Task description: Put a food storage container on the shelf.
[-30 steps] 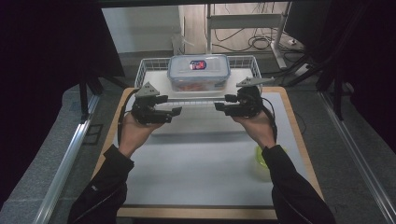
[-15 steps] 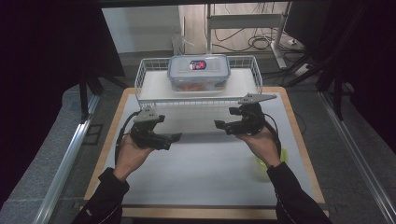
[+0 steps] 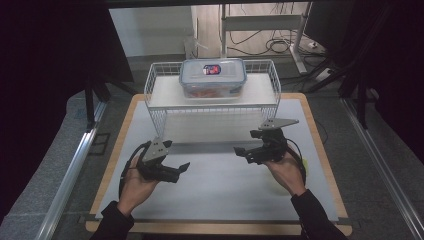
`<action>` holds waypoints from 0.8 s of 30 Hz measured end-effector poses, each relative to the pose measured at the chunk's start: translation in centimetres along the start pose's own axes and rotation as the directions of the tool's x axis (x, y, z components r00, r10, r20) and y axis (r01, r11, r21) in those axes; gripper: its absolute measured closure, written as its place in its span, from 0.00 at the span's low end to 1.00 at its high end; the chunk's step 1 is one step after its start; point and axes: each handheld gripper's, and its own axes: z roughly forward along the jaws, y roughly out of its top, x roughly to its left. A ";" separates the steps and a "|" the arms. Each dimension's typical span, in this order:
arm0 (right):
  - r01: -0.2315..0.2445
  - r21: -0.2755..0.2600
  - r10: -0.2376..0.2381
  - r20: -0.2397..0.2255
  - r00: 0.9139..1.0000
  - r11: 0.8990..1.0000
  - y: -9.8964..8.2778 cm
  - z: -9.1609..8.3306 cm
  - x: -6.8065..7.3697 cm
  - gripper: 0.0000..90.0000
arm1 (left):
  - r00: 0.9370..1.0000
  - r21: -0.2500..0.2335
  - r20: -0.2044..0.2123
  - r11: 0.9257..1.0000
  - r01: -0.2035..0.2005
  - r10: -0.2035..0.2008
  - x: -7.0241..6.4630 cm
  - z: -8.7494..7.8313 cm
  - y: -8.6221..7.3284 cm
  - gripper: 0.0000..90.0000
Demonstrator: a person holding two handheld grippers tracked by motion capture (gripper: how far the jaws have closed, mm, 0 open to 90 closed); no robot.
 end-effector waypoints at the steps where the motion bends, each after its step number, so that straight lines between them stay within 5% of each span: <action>1: 0.000 0.000 0.000 0.000 1.000 1.000 0.0 0.0 0.0 0.10 | 1.000 0.000 0.000 1.000 0.000 0.000 0.0 0.0 0.0 0.09; 7: -0.003 -0.015 0.003 -0.016 1.000 1.000 -1.3 -0.6 0.4 0.10 | 0.999 -0.018 0.015 0.999 0.031 -0.031 -0.7 -0.2 -1.3 0.09; 11: 0.046 -0.013 -0.045 0.034 0.998 0.999 -2.6 -1.2 1.2 0.10 | 0.997 -0.016 0.003 0.997 0.073 -0.073 -1.2 -0.8 -2.5 0.12; 24: 0.025 0.052 -0.031 0.122 0.992 0.998 -6.5 -2.1 1.7 0.08 | 0.996 0.107 -0.028 0.990 0.092 -0.090 -3.0 -0.9 -6.0 0.09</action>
